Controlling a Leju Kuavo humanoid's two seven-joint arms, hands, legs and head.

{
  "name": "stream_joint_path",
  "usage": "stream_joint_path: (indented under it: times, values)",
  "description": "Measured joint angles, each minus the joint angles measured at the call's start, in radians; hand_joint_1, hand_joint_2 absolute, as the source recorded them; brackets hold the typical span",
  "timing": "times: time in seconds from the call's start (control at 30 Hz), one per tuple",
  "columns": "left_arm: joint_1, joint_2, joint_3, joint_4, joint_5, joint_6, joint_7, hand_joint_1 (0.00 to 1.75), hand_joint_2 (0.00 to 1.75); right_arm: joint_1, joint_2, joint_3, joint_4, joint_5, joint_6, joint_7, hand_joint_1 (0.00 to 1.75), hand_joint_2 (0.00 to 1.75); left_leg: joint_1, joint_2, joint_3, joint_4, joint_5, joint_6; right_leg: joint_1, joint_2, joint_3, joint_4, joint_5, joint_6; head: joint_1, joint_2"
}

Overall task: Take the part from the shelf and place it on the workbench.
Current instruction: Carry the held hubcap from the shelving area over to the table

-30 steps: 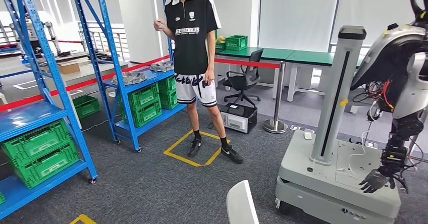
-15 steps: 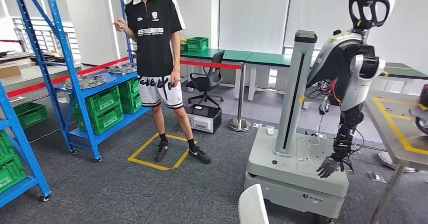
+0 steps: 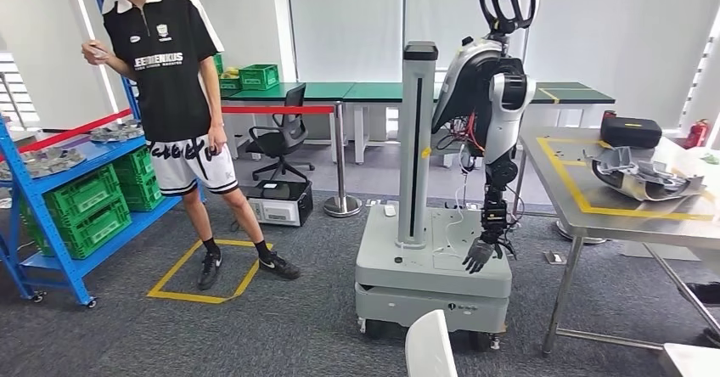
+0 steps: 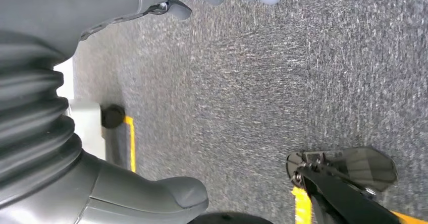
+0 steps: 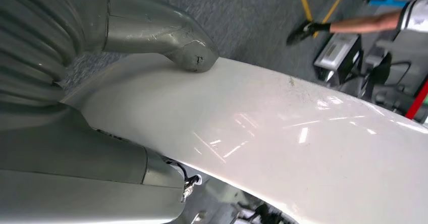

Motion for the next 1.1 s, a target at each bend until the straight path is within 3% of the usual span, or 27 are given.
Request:
stream_joint_path:
  times: [0.03,0.07,0.1,0.17,0.23,0.3,0.33,0.37,0.4,0.47,0.53,0.57,0.6,0.67,0.73,0.77,0.83,0.9,0.97,1.03,1.07,1.1]
  values:
    - [0.003,0.000,0.000,0.000,0.000,0.000,0.000,0.00,1.75,0.001,0.000,0.000,0.000,0.000,0.000,0.000,1.75,1.75,0.000,-0.002,-0.016,0.032,-0.002,0.002,0.001,0.015,0.000,0.000,0.000,0.000,0.000,0.000]
    - [0.004,0.000,0.000,0.000,0.000,0.000,0.001,0.00,1.75,0.001,0.000,0.000,0.000,0.000,0.000,-0.001,1.75,1.75,0.000,-0.004,-0.016,0.025,0.018,0.004,0.000,0.031,0.000,0.001,0.000,0.000,0.000,0.000]
    - [0.005,0.000,0.000,0.000,0.000,0.001,0.001,0.00,1.75,0.001,0.000,0.000,0.000,0.000,0.000,-0.001,1.75,1.75,0.000,-0.010,0.000,-0.020,0.054,0.007,0.000,0.046,0.000,0.002,0.000,0.000,0.000,0.000]
    - [0.005,0.000,0.000,0.000,0.000,0.001,0.001,0.00,1.75,0.001,0.001,0.000,0.000,0.000,-0.001,-0.003,1.75,1.75,0.002,-0.052,0.050,-0.153,0.123,0.014,-0.001,0.074,-0.001,0.005,0.000,0.006,0.000,0.000]
    - [0.005,0.000,0.000,0.000,0.000,0.001,0.002,0.00,1.75,0.001,0.002,0.000,0.000,0.000,-0.002,-0.005,1.75,1.75,0.002,-0.088,0.081,-0.225,0.142,0.018,-0.003,0.099,-0.008,0.007,0.003,0.019,0.000,0.000]
    - [0.004,-0.002,0.000,0.000,-0.001,0.001,0.003,0.00,1.75,0.004,0.002,0.000,0.001,0.000,-0.003,-0.006,1.75,1.75,0.000,-0.077,0.088,-0.233,0.140,0.023,-0.006,0.123,-0.015,0.000,0.012,0.036,0.000,0.000]
    - [0.003,-0.003,-0.001,0.000,-0.003,0.000,0.003,0.00,1.75,0.006,0.002,0.000,0.001,0.000,-0.004,-0.005,1.75,1.75,0.001,-0.064,0.090,-0.237,0.143,0.029,-0.005,0.119,-0.017,0.000,0.013,0.042,0.000,0.000]
    - [0.002,-0.004,-0.001,0.000,-0.007,-0.002,0.004,0.00,1.75,0.007,0.002,0.000,0.001,0.001,-0.006,-0.004,1.75,1.75,0.002,-0.051,0.092,-0.242,0.147,0.036,-0.003,0.099,-0.024,0.012,0.005,0.046,0.000,0.000]
    - [0.001,-0.004,-0.002,-0.001,-0.012,-0.005,0.005,0.00,1.75,0.007,0.003,0.000,0.001,0.003,-0.010,-0.003,1.75,1.75,0.003,-0.036,0.093,-0.247,0.150,0.043,-0.001,0.070,-0.040,0.044,-0.014,0.049,0.000,0.000]
    - [0.001,-0.003,-0.006,-0.002,-0.024,-0.014,0.008,0.00,1.75,0.007,0.005,0.001,-0.001,0.008,-0.017,0.004,1.75,1.75,0.000,-0.007,0.094,-0.249,0.150,0.051,0.004,0.013,-0.097,0.163,-0.074,0.051,0.000,0.000]
    - [0.001,-0.002,-0.013,-0.002,-0.032,-0.019,0.010,0.00,1.75,0.013,0.006,0.001,-0.004,0.013,-0.020,0.013,1.75,1.75,-0.004,0.023,0.094,-0.248,0.147,0.054,0.004,0.000,-0.144,0.263,-0.106,0.052,0.000,0.000]
    - [0.000,-0.002,-0.016,-0.002,-0.033,-0.020,0.009,0.00,1.75,0.017,0.006,-0.001,-0.006,0.014,-0.020,0.016,1.75,1.75,-0.005,0.037,0.094,-0.247,0.146,0.055,0.004,-0.002,-0.143,0.265,-0.097,0.051,0.000,0.000]
    - [-0.001,-0.002,-0.018,-0.001,-0.033,-0.021,0.007,0.00,1.75,0.021,0.006,-0.002,-0.008,0.016,-0.019,0.018,1.75,1.75,-0.006,0.051,0.096,-0.245,0.143,0.054,0.005,-0.008,-0.122,0.227,-0.071,0.048,0.001,0.000]
    - [-0.005,-0.001,-0.020,-0.002,-0.033,-0.021,0.004,0.00,1.75,0.023,0.007,-0.004,-0.012,0.021,-0.016,0.017,1.75,1.75,-0.008,0.073,0.099,-0.242,0.136,0.049,0.012,-0.047,-0.048,0.093,-0.016,0.038,0.000,0.000]
    - [-0.008,0.000,-0.023,-0.002,-0.030,-0.019,0.003,0.00,1.75,0.020,0.007,-0.003,-0.014,0.032,-0.013,0.001,1.75,1.75,-0.013,0.091,0.101,-0.240,0.128,0.039,0.019,-0.080,-0.006,0.013,0.003,0.025,0.000,0.000]
    - [-0.009,0.000,-0.024,-0.002,-0.028,-0.019,0.002,0.00,1.75,0.015,0.007,-0.001,-0.014,0.040,-0.010,-0.012,1.75,1.75,-0.015,0.100,0.103,-0.242,0.126,0.033,0.022,-0.080,-0.004,0.007,0.000,0.019,0.000,0.000]
    - [-0.011,0.001,-0.025,-0.002,-0.024,-0.017,-0.003,0.00,1.75,-0.016,0.007,0.005,-0.008,0.064,0.005,-0.038,1.75,1.75,-0.014,0.117,0.113,-0.246,0.122,0.022,0.020,-0.054,-0.005,0.000,0.005,0.008,0.000,0.000]
    - [-0.013,0.002,-0.025,-0.002,-0.023,-0.017,-0.012,0.00,1.75,-0.085,0.012,0.009,0.006,0.087,0.034,-0.049,1.75,1.75,-0.010,0.082,0.103,-0.211,0.094,0.013,0.014,-0.028,-0.006,-0.008,0.014,-0.004,-0.001,0.000]
    - [-0.017,0.003,-0.027,-0.003,-0.026,-0.018,-0.019,0.00,1.75,-0.185,0.023,0.010,0.035,0.099,0.068,-0.037,1.75,1.75,-0.008,0.020,0.050,-0.097,0.034,0.007,0.011,-0.002,-0.008,-0.010,0.019,-0.012,-0.003,0.000]
    - [-0.022,0.003,-0.030,-0.003,-0.032,-0.024,-0.019,0.00,1.75,-0.281,0.030,0.004,0.072,0.101,0.092,-0.016,1.75,1.75,-0.007,-0.001,-0.010,0.019,-0.004,0.004,0.011,0.024,-0.010,-0.010,0.021,-0.013,-0.003,0.000]
    - [-0.026,0.004,-0.031,-0.003,-0.034,-0.026,-0.018,0.00,1.75,-0.322,0.032,-0.001,0.090,0.102,0.099,-0.009,1.75,1.75,-0.007,-0.004,-0.022,0.034,0.004,0.004,0.011,0.036,-0.010,-0.008,0.022,-0.013,-0.003,0.000]
    - [-0.030,0.005,-0.033,-0.003,-0.035,-0.028,-0.017,0.00,1.75,-0.354,0.033,-0.007,0.105,0.103,0.104,-0.006,1.75,1.75,-0.006,-0.007,-0.016,0.008,0.034,0.005,0.011,0.048,-0.010,-0.006,0.023,-0.012,-0.003,0.000]
